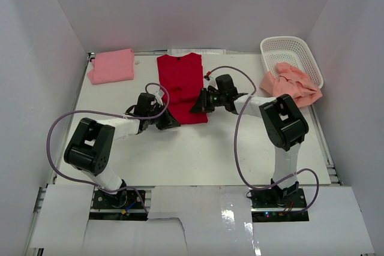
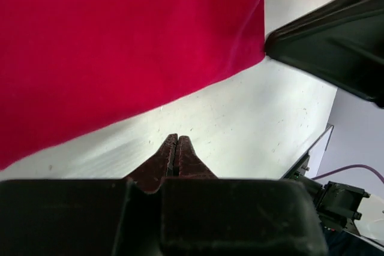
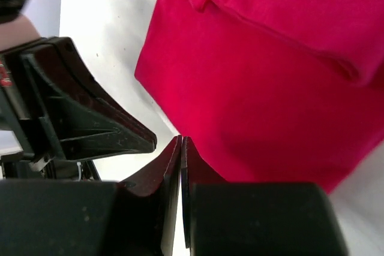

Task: Fold and stack the t-shirts
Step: Fold the folded rectangular tshirt in 1/3 of the way

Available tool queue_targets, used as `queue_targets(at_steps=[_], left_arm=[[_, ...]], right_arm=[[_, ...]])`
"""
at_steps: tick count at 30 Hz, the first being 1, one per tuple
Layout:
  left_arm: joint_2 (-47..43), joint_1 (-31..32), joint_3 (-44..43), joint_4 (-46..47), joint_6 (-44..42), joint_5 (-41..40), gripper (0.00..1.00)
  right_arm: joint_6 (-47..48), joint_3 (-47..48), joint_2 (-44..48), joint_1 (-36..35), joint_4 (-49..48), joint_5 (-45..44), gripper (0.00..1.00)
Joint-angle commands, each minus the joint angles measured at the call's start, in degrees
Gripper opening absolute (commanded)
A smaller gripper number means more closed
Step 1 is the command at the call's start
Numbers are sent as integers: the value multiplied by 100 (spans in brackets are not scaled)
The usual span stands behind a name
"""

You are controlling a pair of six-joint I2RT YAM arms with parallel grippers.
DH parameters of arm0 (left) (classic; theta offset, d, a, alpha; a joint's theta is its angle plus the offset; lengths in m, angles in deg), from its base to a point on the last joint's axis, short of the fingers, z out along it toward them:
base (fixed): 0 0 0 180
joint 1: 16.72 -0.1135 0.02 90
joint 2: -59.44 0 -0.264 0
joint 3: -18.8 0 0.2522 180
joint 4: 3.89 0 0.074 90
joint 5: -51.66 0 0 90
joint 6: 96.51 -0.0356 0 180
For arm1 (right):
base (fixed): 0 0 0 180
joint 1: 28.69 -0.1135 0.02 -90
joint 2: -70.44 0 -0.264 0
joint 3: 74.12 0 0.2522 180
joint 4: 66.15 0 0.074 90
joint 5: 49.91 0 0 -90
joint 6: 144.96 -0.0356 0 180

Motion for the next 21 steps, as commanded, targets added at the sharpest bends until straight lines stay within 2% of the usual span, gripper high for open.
queue_targets(at_steps=[1,7,21], left_arm=[[1,-12,-146,705,-247,114,0],[142,-12,-252,1268,-194,18,0],[1381,-12,-120,2024,17,-43,0]], right_arm=[[-207,362,-358,-83,-664,392,8],[-252,820,-842,-188,-594,454,8],[56,1356,-1378,-267,-269,261,8]])
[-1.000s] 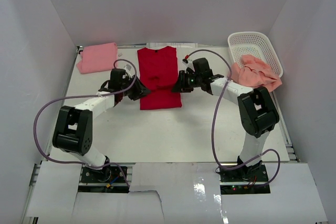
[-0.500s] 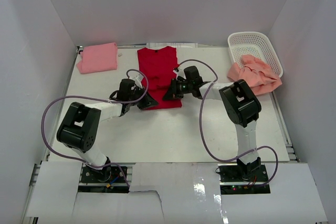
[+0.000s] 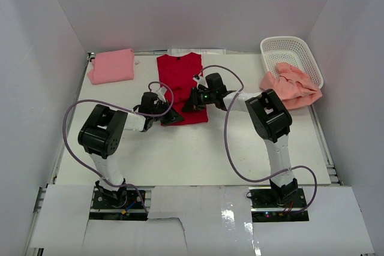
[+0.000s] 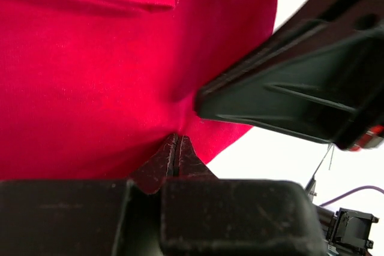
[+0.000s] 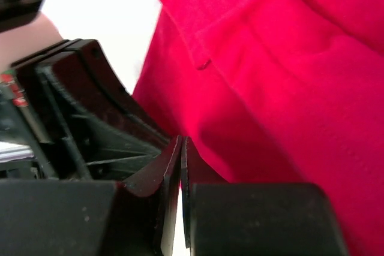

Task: Fold and stack the t-shirts
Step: Fold the folded rectangular tshirt in 1/3 of the way

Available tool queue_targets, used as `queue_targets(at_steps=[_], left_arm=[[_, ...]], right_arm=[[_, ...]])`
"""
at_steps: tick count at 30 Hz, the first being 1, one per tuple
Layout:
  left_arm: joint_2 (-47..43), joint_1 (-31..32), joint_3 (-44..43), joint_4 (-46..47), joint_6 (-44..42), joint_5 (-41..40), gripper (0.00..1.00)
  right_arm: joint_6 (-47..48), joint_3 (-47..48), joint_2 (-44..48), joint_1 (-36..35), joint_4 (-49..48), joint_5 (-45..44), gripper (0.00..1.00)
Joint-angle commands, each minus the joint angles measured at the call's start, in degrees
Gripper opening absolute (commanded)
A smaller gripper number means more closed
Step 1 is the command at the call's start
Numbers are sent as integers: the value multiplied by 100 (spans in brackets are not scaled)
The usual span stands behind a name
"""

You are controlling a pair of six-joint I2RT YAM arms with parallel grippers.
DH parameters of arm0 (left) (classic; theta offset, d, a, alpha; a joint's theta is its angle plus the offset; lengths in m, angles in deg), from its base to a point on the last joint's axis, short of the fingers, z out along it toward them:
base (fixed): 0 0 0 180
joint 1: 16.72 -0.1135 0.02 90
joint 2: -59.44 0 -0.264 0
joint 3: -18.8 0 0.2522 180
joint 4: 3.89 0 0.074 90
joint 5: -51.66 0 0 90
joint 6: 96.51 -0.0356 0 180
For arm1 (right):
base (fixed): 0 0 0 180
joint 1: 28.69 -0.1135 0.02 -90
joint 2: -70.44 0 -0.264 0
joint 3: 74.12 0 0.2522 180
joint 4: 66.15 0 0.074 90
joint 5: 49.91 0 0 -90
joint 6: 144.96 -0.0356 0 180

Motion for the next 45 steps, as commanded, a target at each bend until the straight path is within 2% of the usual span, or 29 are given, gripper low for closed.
queue_targets(at_steps=[1,13,20,24,30,33,34,37,40,45], left_arm=[[74,3,120,219,-29,-129,0],[-48,3,340,202,-205,-173,0],[-75,3,428,202,-231,-182,0],[-75,3,411,202,-222,-147,0],[-101,12,437,193,-214,-121,0],[-110,3,472,193,-205,-103,0],[-119,3,472,193,-205,-94,0],[-145,3,507,193,-196,-94,0],[-189,3,560,193,-196,-103,0],[-259,3,630,202,-179,-103,0]], right_arm=[[185,307,-182,-23,37,-32,8],[361,694,-613,-23,169,-304,8],[528,1335,-868,-5,572,-471,8],[773,2264,-1175,12,1212,-699,8],[1046,3294,-1738,214,1496,-1077,8],[1117,4225,-1984,337,1908,-1025,9],[1143,4828,-2098,399,2135,-982,9],[1143,5404,-2012,478,2287,-964,15],[1152,5292,-1539,540,2243,-990,17],[1302,3958,-555,540,2147,-858,14]])
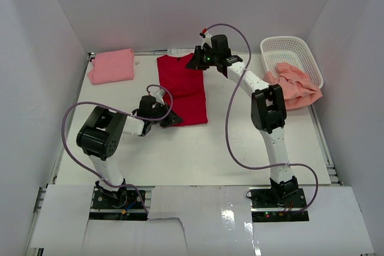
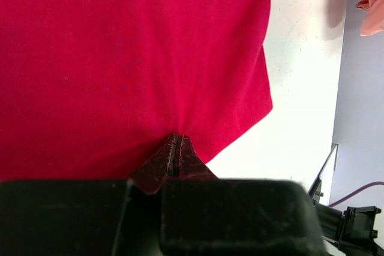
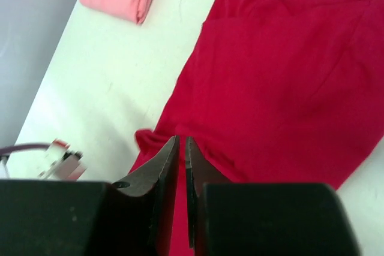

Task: Fold and stack the t-shirts
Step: Fold the folded rectangular tshirt in 1/3 of the way

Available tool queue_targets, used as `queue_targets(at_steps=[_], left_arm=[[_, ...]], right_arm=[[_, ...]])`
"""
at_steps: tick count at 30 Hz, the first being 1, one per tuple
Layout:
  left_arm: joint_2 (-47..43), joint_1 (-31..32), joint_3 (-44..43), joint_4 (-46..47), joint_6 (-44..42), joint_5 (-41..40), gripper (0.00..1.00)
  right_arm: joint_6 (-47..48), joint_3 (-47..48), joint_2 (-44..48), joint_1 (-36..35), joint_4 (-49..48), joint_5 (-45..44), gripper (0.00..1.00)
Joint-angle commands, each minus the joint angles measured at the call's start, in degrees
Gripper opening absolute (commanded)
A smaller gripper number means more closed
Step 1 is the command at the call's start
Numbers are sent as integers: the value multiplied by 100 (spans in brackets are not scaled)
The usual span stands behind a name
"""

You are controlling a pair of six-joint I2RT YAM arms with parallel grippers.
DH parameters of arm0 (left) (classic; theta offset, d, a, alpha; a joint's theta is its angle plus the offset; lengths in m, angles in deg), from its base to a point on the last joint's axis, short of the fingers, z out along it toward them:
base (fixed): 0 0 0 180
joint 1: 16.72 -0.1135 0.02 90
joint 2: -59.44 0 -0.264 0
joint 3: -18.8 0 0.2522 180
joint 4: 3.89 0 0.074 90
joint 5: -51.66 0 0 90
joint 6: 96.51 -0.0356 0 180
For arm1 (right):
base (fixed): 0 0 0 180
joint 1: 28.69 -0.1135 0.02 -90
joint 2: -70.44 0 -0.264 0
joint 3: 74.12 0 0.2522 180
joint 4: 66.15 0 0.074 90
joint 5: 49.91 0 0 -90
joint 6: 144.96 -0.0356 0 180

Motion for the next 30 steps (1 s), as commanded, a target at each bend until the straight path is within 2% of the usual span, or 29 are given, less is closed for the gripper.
queue_targets(at_steps=[1,6,14,23,30], left_arm=[[-159,-1,187,-399,-146,-77,0],[-220,-1,196,-399,-163,-103,0],[-186,-1,213,-399,-146,-103,0],[-168,-1,257,-399,-128,-94,0],[-177,-1,301,-399,-128,-85,0]], right_arm=[[167,-734,868,-83,-41,239,13],[9,-2288,1351,-171,-497,678,8],[88,-3241,1589,-434,-885,881,8],[27,-3444,1203,-601,-1157,916,8],[79,-3181,773,-777,-1210,513,8]])
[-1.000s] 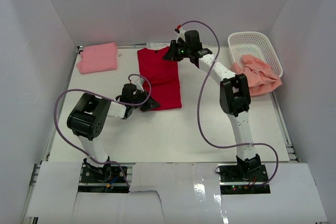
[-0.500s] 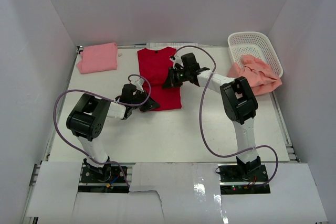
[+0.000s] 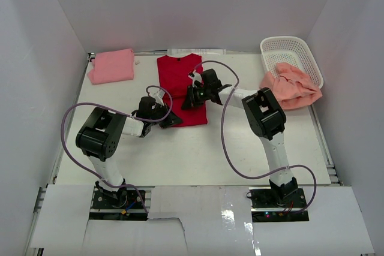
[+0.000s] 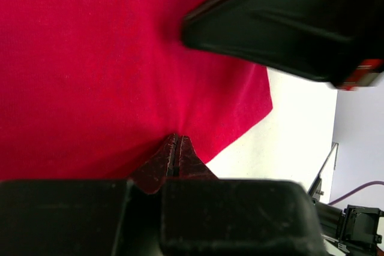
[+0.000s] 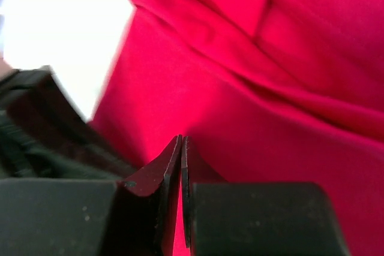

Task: Fold and stack the t-shirts
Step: Fold the folded rectangular tshirt in 1/3 of the way

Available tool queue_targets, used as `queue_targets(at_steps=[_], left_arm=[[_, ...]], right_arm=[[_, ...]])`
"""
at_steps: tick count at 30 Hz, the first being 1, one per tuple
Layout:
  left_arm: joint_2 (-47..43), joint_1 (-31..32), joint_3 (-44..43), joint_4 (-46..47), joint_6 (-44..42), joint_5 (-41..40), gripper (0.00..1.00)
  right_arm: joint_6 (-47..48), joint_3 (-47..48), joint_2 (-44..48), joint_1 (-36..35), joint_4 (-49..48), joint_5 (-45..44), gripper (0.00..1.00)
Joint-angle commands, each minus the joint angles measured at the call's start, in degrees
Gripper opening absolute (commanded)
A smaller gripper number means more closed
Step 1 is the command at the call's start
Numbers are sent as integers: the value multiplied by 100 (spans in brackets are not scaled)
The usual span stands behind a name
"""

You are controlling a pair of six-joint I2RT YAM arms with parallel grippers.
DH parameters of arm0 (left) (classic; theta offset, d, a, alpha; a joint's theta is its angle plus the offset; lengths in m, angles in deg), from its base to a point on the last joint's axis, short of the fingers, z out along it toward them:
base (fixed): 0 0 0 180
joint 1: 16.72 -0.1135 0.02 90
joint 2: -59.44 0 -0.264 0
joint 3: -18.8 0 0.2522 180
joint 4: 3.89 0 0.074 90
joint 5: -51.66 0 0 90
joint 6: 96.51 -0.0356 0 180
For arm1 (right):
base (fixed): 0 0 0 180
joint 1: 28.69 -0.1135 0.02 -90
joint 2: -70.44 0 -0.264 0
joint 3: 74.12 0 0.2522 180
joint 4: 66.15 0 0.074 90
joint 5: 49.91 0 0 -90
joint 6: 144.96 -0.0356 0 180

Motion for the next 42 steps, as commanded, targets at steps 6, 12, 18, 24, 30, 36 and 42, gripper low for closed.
queue_targets(at_steps=[6,12,18,24,30,36,42], left_arm=[[-179,-1,229,-445,-133,-74,0],[-284,-1,326,-445,-176,-57,0],[-390,-1,405,-463,-203,-39,0],[-653,-1,694,-472,-115,92,0],[-1110,16,1081,-524,-106,110,0],[-1313,34,1319,-559,-71,154,0],[-1462,148,1424,-551,26,189,0]], right_arm=[[105,828,-624,-120,-95,-439,8],[193,1505,-905,-111,203,-686,8],[307,2182,-1213,-102,572,-905,8],[360,2815,-1582,65,661,-941,8],[386,3273,-1382,162,836,-932,10],[597,2168,-232,179,845,-1011,42],[642,185,1217,267,986,-1073,62]])
